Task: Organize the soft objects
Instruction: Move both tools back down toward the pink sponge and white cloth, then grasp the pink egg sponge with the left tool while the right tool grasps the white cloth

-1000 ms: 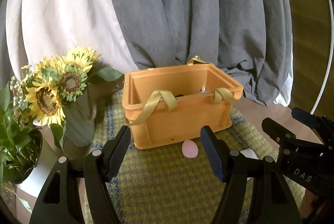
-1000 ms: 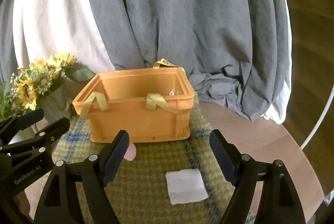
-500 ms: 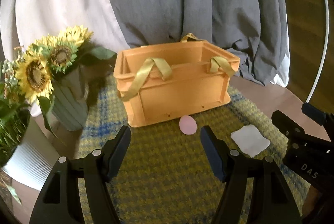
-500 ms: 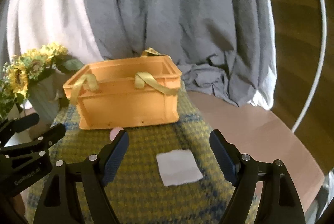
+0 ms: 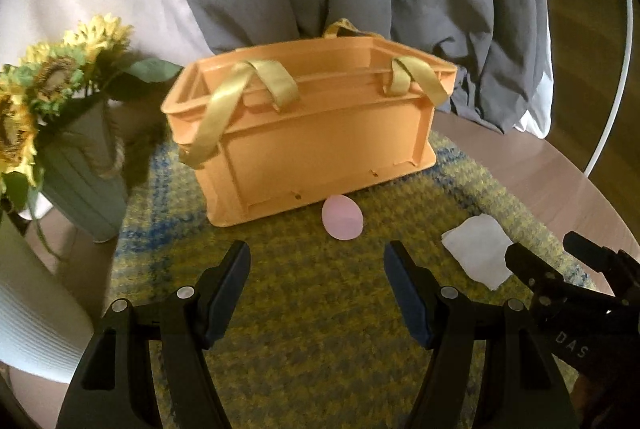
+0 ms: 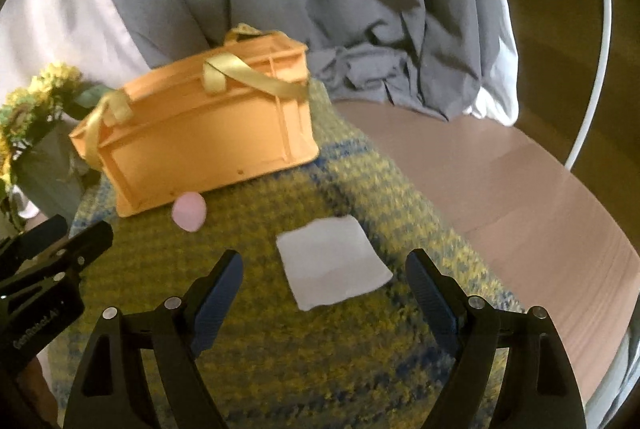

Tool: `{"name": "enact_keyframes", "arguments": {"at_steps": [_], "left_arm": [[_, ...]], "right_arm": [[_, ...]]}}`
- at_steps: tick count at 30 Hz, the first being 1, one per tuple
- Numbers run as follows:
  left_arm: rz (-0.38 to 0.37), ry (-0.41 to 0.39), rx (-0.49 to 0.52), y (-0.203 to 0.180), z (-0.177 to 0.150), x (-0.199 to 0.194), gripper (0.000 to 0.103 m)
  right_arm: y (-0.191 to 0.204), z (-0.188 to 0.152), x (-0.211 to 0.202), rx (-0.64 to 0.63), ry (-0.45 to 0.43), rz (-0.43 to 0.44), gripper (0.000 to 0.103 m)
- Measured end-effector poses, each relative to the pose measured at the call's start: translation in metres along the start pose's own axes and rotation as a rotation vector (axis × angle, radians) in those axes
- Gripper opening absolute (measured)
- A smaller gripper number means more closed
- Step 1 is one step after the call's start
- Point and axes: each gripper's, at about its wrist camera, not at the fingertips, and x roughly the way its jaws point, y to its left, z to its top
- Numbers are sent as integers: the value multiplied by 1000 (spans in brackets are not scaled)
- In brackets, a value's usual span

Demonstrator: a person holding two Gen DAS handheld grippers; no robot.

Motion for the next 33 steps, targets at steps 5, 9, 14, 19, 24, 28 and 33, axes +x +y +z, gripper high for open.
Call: {"name": "enact_keyframes", "arguments": {"at_steps": [5, 9, 14, 19, 24, 28, 33], "left_arm": [[-8, 24, 9, -2, 4, 21, 68], [-18, 48, 3, 0, 9, 40, 69], [-19, 78, 6, 2, 12, 61, 69], [-28, 106, -1, 3, 14, 78, 69], [-44, 127, 4, -3, 15, 92, 69], [-51, 141, 19, -8, 17, 103, 68], [-67, 154, 32, -12, 20, 115, 68]], "right_arm": [[-2, 0, 19, 7, 42, -25, 84], [-2, 1, 41, 23, 92, -14, 84], [0, 0, 60, 9, 123, -34, 83], [7, 4, 72, -51, 132, -58, 83], [8, 5, 81, -68, 149, -51, 83], [7, 6, 89, -70, 168, -40, 81], [8, 5, 93, -71, 174, -45, 78]]}}
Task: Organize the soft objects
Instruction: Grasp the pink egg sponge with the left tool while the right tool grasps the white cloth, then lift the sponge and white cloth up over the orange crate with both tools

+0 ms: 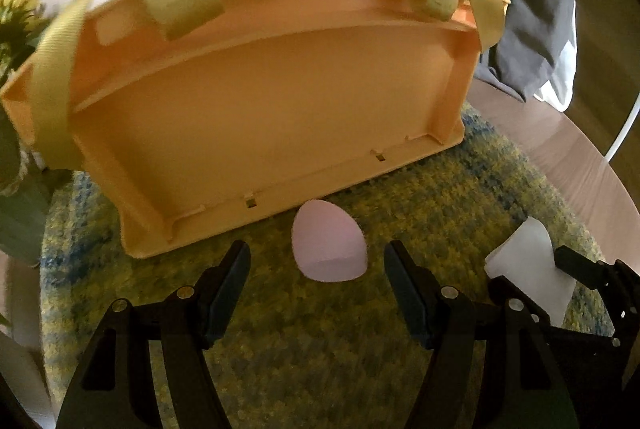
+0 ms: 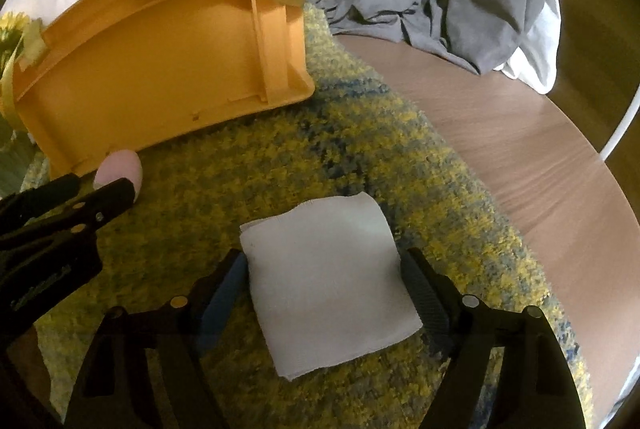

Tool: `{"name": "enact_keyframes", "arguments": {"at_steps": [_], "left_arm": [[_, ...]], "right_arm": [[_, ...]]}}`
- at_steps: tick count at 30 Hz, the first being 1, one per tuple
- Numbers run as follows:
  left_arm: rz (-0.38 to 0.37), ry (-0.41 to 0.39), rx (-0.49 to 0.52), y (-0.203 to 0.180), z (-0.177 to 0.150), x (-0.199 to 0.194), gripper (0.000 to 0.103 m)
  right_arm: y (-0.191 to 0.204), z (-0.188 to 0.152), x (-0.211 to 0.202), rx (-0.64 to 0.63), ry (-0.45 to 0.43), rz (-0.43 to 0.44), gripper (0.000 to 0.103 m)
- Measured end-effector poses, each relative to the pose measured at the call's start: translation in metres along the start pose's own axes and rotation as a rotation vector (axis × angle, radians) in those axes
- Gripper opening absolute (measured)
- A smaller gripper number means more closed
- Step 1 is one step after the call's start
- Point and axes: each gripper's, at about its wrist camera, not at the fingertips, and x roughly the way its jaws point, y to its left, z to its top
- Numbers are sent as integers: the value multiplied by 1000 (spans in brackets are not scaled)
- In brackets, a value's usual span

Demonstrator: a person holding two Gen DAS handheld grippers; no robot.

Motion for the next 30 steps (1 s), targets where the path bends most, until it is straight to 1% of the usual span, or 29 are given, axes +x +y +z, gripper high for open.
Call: {"name": "enact_keyframes", "arguments": {"at_steps": [2, 4, 5, 7, 8, 10, 15, 23, 30], "left_arm": [[-1, 5, 4, -1, 1, 3, 66], [3, 11, 11, -2, 1, 5, 55], [5, 12, 13, -3, 1, 6, 52], [11, 17, 15, -4, 0, 8, 41], [-1, 22, 10, -3, 0, 8, 38], [-2, 22, 3, -4, -1, 8, 37], [3, 22, 3, -9, -2, 5, 36], [15, -1, 15, -5, -9, -19, 35], [17, -26, 8, -2, -13, -52, 35]], "right_arm": [[0, 0, -1, 4, -4, -8, 73], [1, 1, -1, -1, -8, -18, 65], [1, 0, -2, 0, -11, -20, 63], [0, 0, -3, 1, -17, -27, 54], [0, 0, -3, 0, -18, -29, 53], [-2, 0, -4, 3, -22, -30, 44], [-5, 1, -5, 4, -32, -29, 27], [-3, 0, -19, -11, -55, -4, 24], [1, 0, -42, -40, -89, 21, 24]]}}
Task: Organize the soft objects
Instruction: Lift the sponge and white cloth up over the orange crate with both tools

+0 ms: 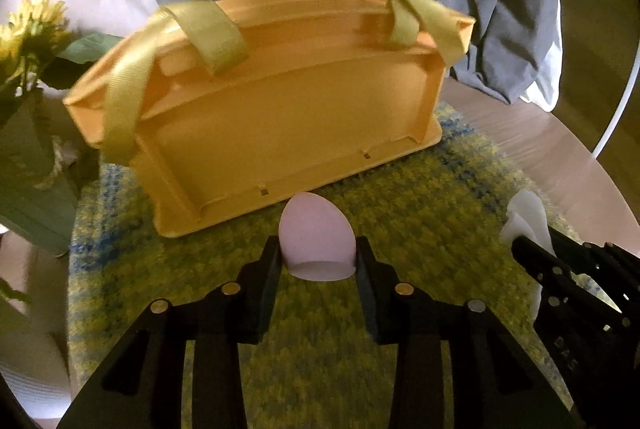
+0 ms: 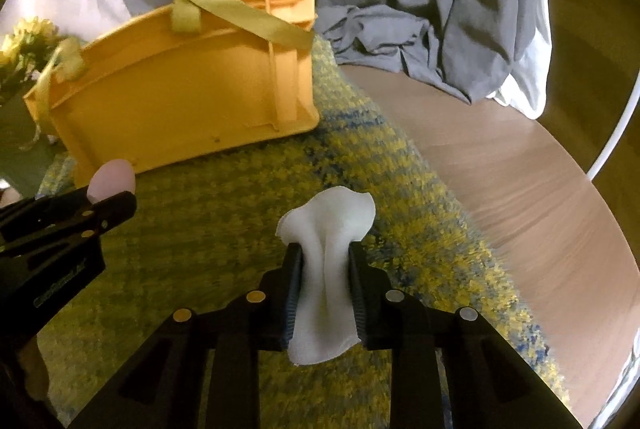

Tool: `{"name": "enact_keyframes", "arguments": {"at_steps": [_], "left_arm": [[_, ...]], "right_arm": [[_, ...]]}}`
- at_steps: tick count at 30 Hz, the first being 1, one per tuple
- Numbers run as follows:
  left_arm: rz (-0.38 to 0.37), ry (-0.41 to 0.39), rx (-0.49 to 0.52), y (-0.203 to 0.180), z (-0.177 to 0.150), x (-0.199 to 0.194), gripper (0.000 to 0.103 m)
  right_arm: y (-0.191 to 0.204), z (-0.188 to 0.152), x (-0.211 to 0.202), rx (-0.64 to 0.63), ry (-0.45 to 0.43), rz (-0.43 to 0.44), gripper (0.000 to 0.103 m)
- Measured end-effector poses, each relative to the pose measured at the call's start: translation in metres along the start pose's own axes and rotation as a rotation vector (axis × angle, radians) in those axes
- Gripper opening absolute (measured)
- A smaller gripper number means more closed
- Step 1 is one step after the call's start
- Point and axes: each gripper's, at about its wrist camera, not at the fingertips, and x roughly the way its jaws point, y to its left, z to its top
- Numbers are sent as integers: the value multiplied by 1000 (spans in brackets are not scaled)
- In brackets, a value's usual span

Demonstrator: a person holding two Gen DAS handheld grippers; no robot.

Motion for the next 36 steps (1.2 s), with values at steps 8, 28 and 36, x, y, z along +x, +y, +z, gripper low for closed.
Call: {"name": "enact_keyframes", "arguments": {"at_steps": [8, 28, 36], "left_arm": [[17, -37, -26, 1, -4, -36, 35], [89, -213, -130, 11, -9, -126, 35], [117, -281, -151, 14, -2, -153, 35]], "right_arm": [[3, 1, -26, -25, -42, 39, 24], [11, 21, -98, -85, -235, 153, 24], [15, 35, -119, -93, -299, 205, 24]]}}
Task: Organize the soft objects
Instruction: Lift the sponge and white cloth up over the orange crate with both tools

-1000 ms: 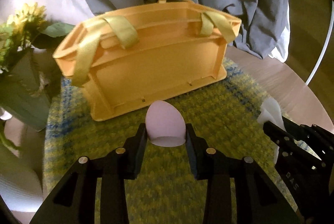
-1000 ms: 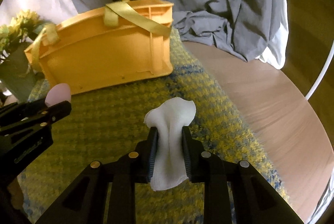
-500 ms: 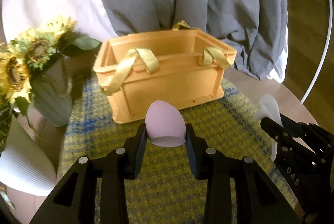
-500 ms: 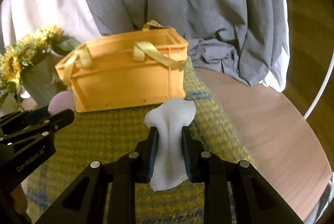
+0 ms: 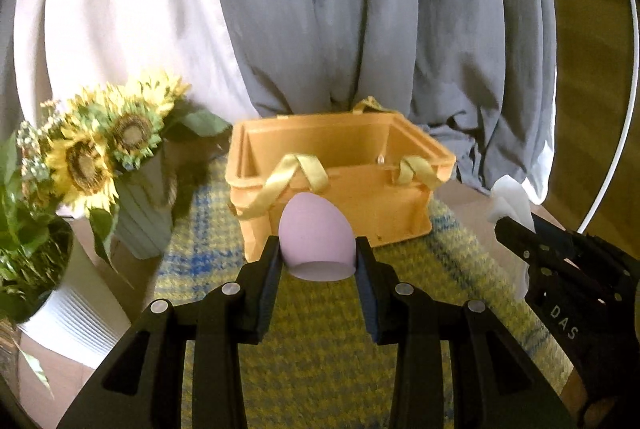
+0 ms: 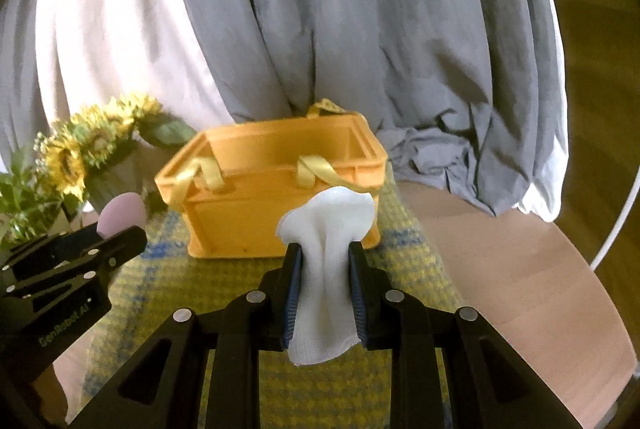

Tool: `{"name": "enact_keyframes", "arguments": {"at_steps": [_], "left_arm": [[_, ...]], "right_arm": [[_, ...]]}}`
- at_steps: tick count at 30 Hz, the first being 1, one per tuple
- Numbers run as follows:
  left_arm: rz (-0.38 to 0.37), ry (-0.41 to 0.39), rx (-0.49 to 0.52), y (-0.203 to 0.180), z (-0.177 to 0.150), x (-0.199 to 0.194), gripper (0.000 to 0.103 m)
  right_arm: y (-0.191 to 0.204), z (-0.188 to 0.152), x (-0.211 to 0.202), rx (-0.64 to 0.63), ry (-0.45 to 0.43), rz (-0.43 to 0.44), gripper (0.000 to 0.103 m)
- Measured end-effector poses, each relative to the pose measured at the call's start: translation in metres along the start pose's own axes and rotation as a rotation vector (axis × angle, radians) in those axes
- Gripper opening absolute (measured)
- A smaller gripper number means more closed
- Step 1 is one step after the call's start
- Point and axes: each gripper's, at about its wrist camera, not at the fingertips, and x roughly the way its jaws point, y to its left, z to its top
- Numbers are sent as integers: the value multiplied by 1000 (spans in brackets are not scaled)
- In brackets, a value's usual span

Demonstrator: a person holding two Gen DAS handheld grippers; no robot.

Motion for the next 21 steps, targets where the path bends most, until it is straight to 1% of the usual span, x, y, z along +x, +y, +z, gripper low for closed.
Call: {"name": "enact_keyframes", "arguments": {"at_steps": [9, 14, 21], "left_arm": [[30, -80, 14, 1, 25, -11, 35], [31, -109, 9, 3, 40, -9, 35], [55, -151, 7, 8, 61, -3, 35]], "right_arm": [[3, 26, -4, 4, -76, 47, 24], [6, 42, 2, -8, -104, 68, 24], [12, 67, 12, -28, -144, 91, 24]]}}
